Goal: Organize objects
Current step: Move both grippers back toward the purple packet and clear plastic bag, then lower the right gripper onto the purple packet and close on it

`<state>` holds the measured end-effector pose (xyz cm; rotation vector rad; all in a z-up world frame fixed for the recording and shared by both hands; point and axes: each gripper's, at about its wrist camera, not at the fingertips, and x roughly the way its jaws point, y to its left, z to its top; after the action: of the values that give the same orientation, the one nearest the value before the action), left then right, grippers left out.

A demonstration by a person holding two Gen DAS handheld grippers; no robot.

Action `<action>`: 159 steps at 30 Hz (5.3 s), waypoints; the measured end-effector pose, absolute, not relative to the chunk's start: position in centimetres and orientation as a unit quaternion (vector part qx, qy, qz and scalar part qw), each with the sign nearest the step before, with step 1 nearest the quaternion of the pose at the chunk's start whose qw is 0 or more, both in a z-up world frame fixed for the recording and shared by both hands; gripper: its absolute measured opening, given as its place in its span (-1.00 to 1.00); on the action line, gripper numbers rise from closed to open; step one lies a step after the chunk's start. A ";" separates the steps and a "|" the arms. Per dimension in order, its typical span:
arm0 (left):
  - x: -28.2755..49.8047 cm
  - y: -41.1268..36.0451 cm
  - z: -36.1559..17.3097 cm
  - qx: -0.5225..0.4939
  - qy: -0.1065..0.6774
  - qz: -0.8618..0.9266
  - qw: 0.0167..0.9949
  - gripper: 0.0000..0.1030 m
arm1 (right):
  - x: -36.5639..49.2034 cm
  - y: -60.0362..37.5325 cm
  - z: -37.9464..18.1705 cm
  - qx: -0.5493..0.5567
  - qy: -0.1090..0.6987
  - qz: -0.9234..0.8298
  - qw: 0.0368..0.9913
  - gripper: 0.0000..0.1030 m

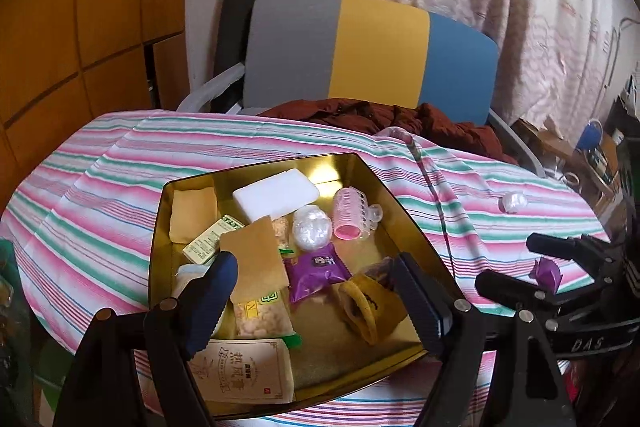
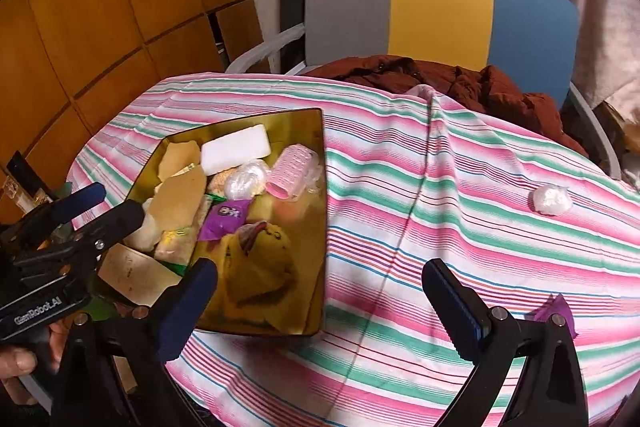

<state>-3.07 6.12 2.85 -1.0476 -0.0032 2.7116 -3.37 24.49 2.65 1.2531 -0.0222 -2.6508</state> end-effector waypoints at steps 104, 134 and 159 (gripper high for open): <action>0.9 25.5 -2.3 -0.414 0.135 0.825 0.361 0.59 | -6.4 50.0 -8.0 0.576 -0.128 -0.796 -0.137 0.99; 0.7 24.5 -1.9 -0.413 0.118 0.829 0.357 0.61 | -5.0 52.0 -7.6 0.565 -0.171 -0.793 -0.151 0.99; -4.6 29.8 -1.2 -0.450 0.109 0.799 0.384 0.54 | -4.2 52.5 -7.4 0.578 -0.139 -0.781 -0.192 -0.26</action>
<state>-4.63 29.82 -1.20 -1.1461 0.2772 2.0365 -4.23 52.49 -7.36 2.0774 -0.5008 -2.8063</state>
